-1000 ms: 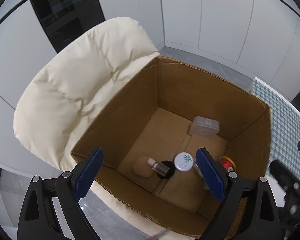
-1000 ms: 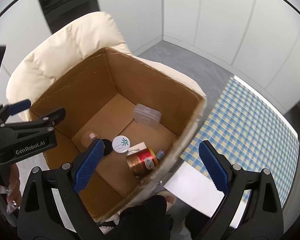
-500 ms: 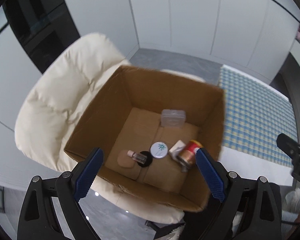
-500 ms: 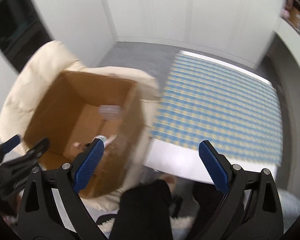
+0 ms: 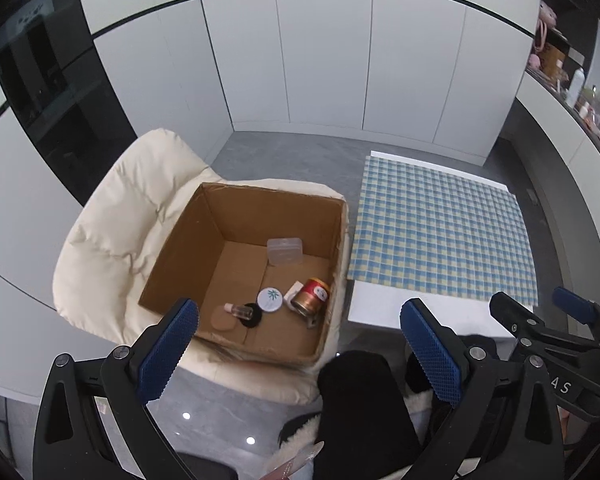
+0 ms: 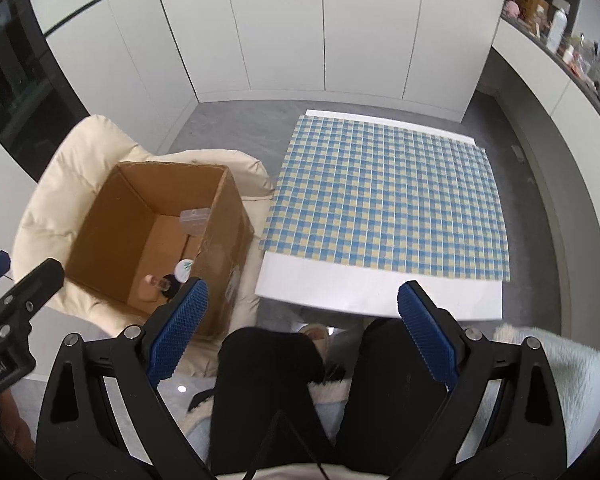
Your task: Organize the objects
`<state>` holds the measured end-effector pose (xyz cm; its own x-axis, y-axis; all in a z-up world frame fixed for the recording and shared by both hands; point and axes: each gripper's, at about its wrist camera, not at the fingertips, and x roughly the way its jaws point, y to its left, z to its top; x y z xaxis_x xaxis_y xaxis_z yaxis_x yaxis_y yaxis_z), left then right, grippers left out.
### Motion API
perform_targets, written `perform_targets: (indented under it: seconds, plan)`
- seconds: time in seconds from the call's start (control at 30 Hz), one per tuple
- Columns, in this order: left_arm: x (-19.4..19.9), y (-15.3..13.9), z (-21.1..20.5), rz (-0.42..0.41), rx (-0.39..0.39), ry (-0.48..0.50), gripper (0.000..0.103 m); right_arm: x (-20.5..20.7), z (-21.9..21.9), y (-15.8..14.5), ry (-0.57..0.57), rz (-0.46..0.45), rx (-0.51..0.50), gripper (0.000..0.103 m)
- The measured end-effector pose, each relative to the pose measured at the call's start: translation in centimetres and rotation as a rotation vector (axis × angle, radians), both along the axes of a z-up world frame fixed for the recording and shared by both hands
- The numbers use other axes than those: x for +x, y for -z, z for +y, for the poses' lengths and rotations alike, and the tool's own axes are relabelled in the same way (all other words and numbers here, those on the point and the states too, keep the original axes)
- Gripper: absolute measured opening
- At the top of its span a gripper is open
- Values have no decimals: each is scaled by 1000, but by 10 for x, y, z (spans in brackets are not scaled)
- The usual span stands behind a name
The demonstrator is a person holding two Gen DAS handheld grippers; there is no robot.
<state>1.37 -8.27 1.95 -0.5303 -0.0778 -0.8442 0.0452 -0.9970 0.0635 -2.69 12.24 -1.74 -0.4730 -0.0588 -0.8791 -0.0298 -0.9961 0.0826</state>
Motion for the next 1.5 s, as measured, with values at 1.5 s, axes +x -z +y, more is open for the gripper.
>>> perform_targets:
  seconds: [1.5]
  plan:
    - [55, -9, 25, -88, -30, 52, 101, 92, 12, -38, 45, 27, -10, 97]
